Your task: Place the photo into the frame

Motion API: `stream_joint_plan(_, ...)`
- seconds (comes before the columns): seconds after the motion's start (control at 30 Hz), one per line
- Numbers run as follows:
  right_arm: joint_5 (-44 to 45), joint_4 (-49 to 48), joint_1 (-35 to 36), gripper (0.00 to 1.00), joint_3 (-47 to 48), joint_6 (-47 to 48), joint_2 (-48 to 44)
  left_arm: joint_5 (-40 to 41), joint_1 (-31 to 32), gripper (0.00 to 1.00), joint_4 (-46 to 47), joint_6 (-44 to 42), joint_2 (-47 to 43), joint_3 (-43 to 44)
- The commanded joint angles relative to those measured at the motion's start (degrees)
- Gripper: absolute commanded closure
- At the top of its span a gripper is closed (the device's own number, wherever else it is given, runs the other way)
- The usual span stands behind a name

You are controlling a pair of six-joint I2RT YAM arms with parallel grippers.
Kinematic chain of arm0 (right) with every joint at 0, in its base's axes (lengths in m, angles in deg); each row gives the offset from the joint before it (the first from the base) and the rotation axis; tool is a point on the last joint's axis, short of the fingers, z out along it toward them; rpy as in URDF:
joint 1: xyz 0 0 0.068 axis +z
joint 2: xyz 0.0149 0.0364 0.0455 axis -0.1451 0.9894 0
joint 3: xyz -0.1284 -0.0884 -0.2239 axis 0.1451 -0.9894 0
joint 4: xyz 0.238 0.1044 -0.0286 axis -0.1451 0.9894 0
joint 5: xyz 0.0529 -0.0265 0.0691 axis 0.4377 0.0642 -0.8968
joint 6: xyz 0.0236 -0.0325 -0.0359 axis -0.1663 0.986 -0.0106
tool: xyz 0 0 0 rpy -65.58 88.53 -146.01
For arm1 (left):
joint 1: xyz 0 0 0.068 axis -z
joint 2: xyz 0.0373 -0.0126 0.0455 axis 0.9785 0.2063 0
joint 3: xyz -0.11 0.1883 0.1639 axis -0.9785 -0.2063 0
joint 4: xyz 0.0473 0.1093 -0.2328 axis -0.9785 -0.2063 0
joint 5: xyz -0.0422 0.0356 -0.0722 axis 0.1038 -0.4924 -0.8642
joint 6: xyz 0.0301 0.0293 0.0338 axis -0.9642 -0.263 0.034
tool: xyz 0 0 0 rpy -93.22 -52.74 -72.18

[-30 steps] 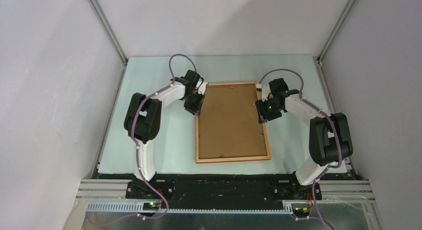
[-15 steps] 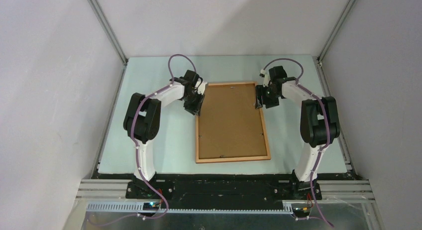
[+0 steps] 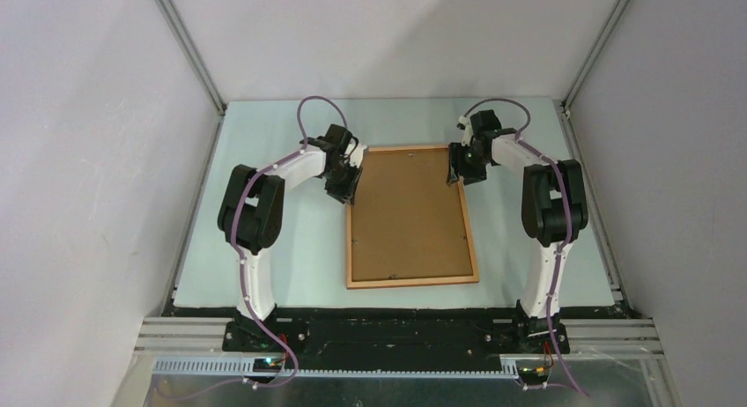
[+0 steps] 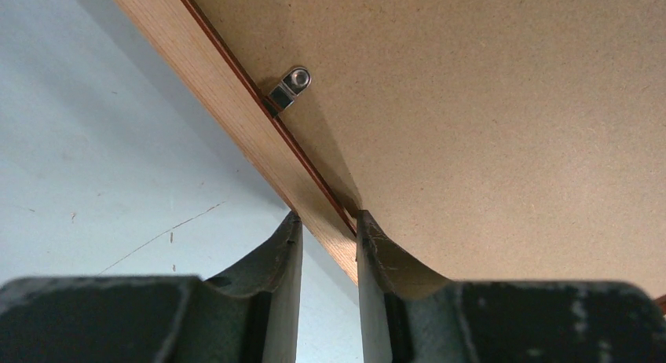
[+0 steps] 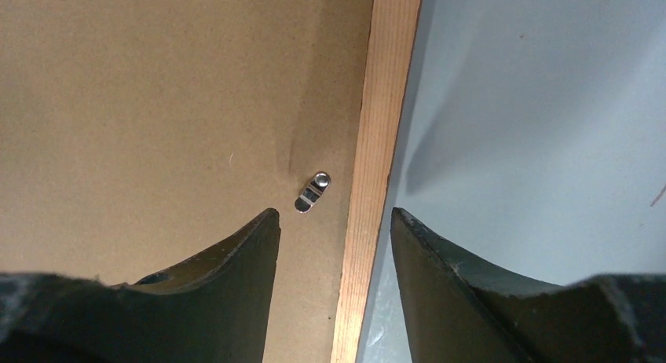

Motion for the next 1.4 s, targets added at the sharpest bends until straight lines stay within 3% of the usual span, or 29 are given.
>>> stream_joint_plan(0.0,-0.1,0.1,-0.2,0.43,2.7,-1.5,1.7,-1.5,0.0,1.00,-0.5,-3.4,-1.1,-1.1)
stream_joint_plan(0.63,2.2,-0.5,1.1,0.49,2.9,-1.7,3.6,-1.7,0.0,1.00,-0.6,-3.6,-0.9,-1.0)
stream_joint_plan(1.37,-0.9,0.6,0.5,0.69,4.4,2.2,3.3,-1.8,0.0,1.00,-0.5,-3.8,-0.7,-0.8)
